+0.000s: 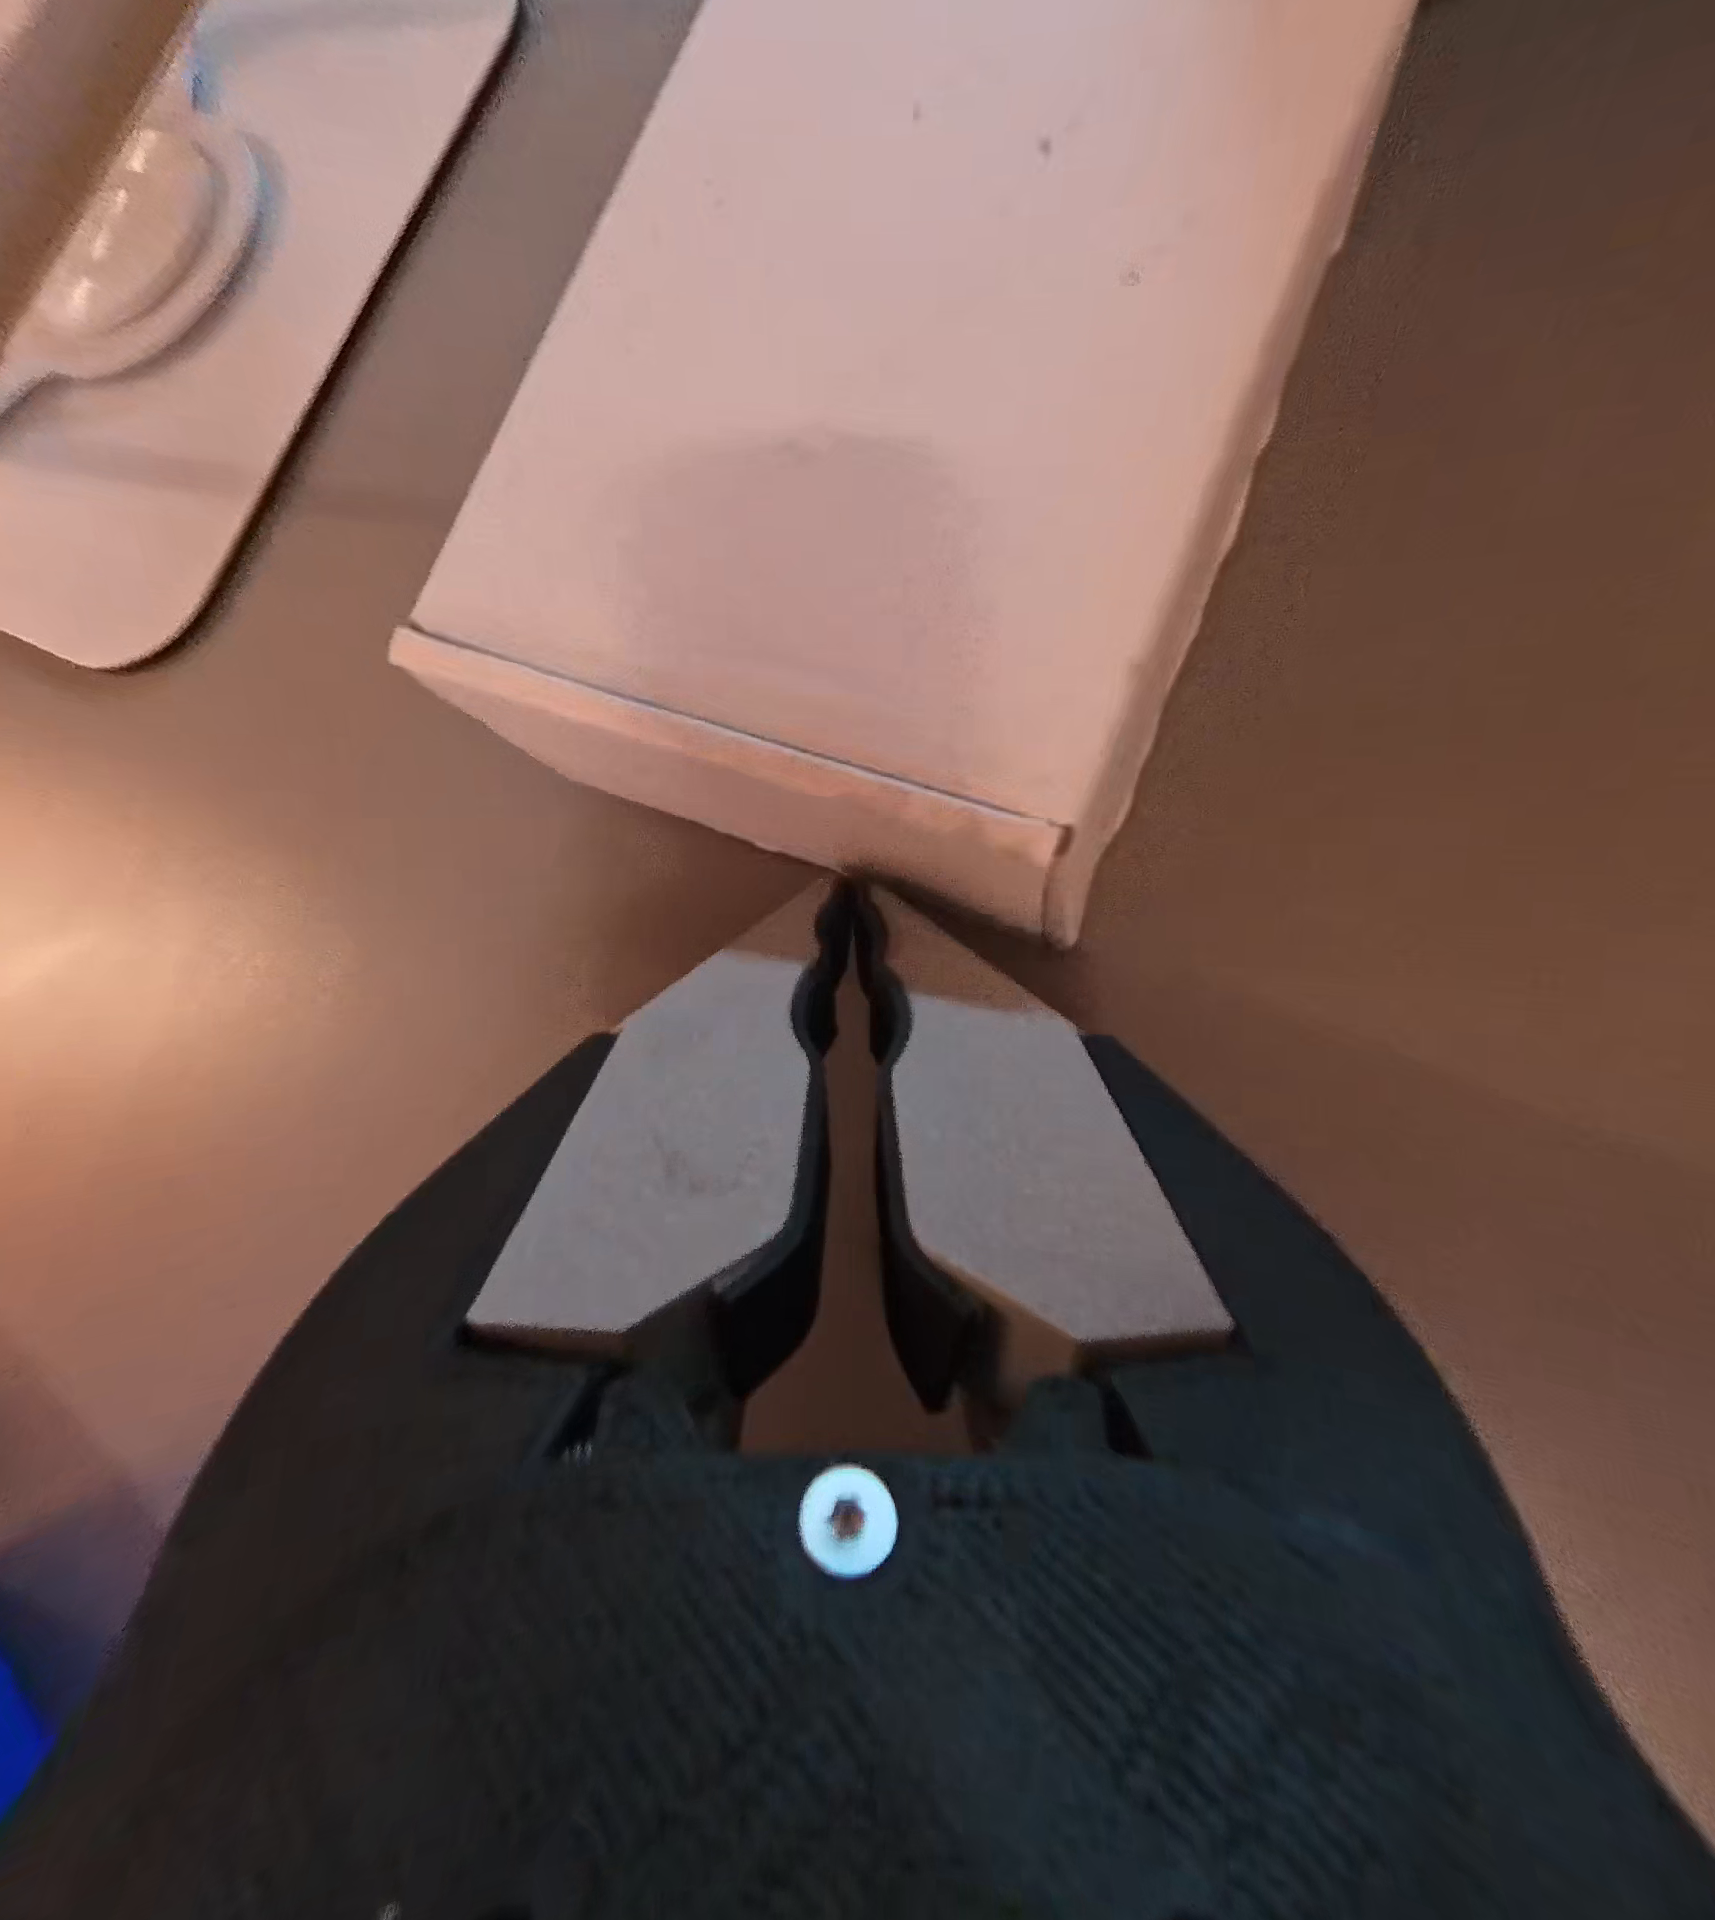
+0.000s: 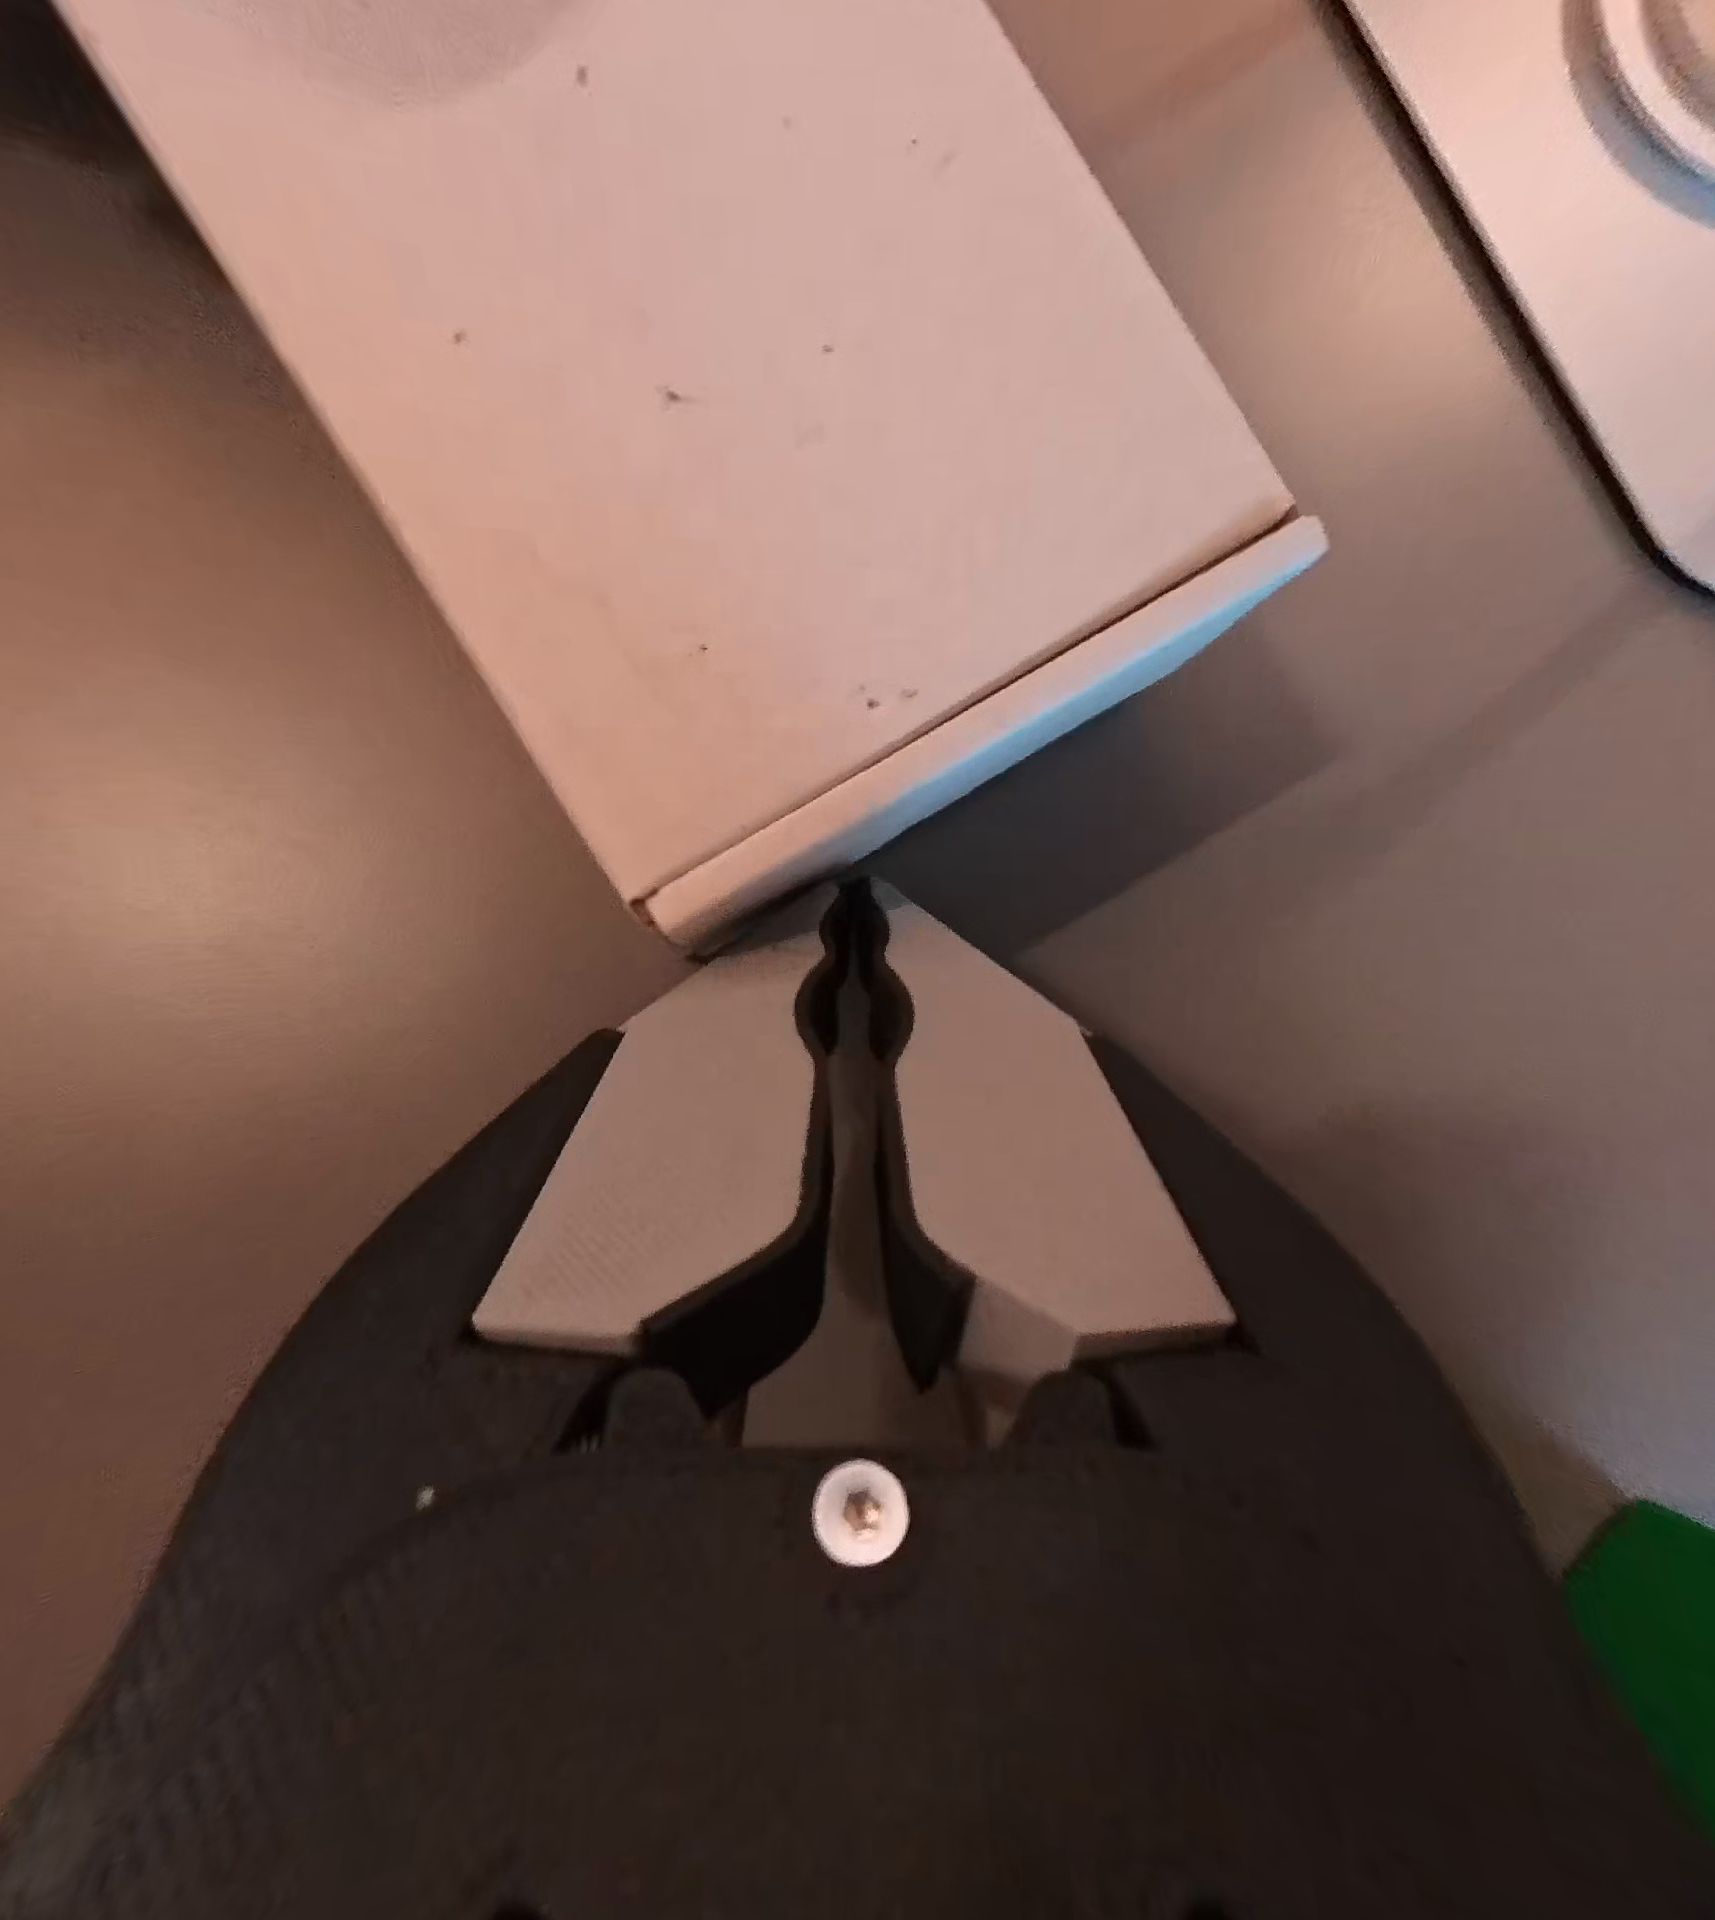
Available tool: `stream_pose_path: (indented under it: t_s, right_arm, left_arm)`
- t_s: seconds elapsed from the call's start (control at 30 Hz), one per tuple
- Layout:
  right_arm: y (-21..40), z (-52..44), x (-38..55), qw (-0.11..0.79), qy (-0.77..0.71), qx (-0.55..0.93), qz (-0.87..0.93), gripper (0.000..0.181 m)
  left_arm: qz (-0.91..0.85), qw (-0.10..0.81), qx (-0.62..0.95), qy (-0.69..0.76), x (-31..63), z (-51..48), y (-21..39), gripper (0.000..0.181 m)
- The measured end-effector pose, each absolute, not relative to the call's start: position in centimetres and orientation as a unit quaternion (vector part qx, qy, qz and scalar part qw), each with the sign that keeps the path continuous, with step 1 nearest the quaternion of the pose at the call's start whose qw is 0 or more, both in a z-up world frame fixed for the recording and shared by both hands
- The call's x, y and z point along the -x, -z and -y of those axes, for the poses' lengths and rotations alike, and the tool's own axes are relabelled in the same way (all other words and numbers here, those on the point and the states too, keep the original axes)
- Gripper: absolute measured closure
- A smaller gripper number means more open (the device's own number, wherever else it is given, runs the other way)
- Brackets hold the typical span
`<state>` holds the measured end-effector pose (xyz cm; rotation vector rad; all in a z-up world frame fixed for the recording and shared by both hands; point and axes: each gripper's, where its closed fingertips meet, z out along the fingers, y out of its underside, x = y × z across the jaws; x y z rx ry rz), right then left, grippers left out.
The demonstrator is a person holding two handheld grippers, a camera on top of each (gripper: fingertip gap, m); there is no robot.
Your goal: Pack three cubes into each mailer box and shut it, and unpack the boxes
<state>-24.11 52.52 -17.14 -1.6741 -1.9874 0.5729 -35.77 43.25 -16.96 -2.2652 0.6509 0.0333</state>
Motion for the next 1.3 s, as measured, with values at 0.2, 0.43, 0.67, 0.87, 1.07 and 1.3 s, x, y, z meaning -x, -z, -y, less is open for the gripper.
stream_pose_path:
  t_s: [0.2,0.43,0.67,0.87,1.07,1.3]
  right_arm:
    - [16.6,-51.3,23.2,0.211,-0.245,0.598,0.733,0.181]
    - [10.9,-51.0,23.7,0.276,-0.362,0.572,0.683,0.181]
    - [8.4,-51.2,23.8,0.289,-0.430,0.566,0.641,0.181]
    - [11.5,-51.6,23.6,0.265,-0.371,0.586,0.670,0.181]
    - [10.2,-48.4,24.5,0.245,-0.422,0.543,0.684,0.181]
    - [10.7,-52.6,24.6,0.270,-0.404,0.621,0.615,0.174]
  left_arm:
    - [-0.297,0.391,0.871,0.003,34.6,-42.1,16.1,0.181]
    - [-0.228,0.507,0.824,0.106,34.9,-41.8,10.3,0.181]
    - [-0.198,0.545,0.791,0.197,34.3,-41.4,7.9,0.181]
    - [-0.231,0.500,0.816,0.172,33.6,-41.3,10.3,0.181]
    - [-0.236,0.505,0.808,0.189,32.4,-41.2,9.5,0.181]
    - [-0.152,0.480,0.850,0.154,36.4,-41.4,10.6,0.181]
